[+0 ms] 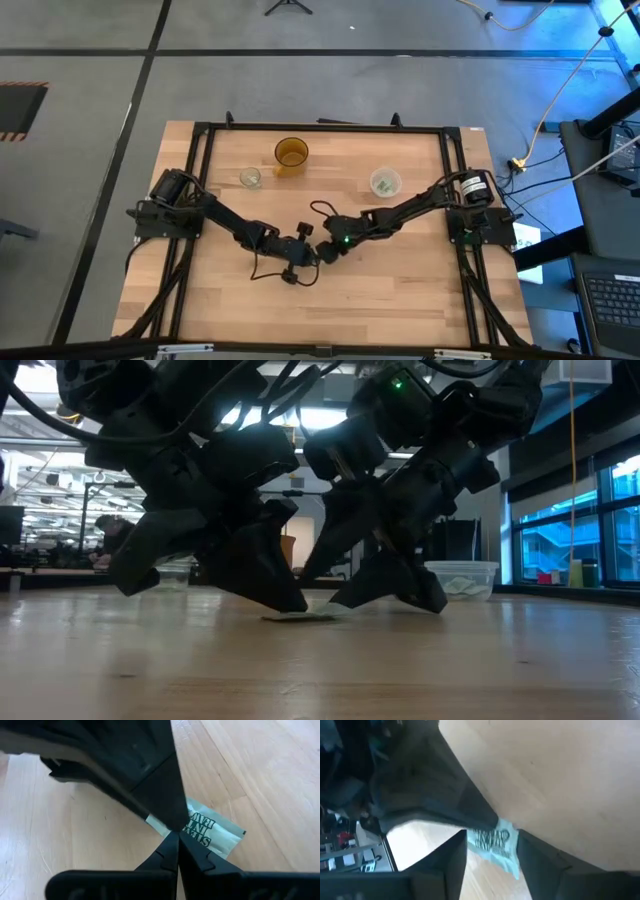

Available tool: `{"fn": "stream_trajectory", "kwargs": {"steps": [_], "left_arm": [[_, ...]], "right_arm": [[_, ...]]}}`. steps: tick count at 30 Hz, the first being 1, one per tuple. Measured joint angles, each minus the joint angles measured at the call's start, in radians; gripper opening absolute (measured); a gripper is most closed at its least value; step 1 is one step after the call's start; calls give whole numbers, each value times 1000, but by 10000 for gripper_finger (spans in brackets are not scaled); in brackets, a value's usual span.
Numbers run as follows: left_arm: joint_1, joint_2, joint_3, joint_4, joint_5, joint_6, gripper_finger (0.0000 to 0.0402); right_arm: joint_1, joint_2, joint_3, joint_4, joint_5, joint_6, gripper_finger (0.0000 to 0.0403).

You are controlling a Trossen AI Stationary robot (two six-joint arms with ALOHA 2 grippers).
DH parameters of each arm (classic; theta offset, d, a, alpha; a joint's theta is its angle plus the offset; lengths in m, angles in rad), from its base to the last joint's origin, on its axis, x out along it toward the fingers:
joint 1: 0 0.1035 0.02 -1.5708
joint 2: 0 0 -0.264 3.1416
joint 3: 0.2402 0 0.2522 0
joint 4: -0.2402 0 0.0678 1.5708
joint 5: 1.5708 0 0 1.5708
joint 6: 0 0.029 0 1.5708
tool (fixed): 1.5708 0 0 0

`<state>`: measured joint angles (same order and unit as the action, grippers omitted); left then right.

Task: Pick and place Stevia / Truvia into bins
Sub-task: Put the stevia packet into the transparent container

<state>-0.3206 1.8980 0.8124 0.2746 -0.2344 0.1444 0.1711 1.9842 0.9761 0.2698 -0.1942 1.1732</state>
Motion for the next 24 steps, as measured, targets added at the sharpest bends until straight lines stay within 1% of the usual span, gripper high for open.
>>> {"fn": "stream_trajectory", "kwargs": {"steps": [5, 11, 17, 24], "left_arm": [[2, 1, -1, -4, 1, 0, 2], [2, 2, -2, -4, 1, 0, 2], [2, 2, -2, -4, 1, 0, 2], [1, 3, -1, -1, -5, 0, 2]], "right_arm": [[2, -2, 0, -23, -39, -5, 132], [3, -2, 0, -24, -38, -28, 90], [2, -2, 0, -23, -34, -39, 66], [2, -2, 0, -22, -29, -55, 52]]}}
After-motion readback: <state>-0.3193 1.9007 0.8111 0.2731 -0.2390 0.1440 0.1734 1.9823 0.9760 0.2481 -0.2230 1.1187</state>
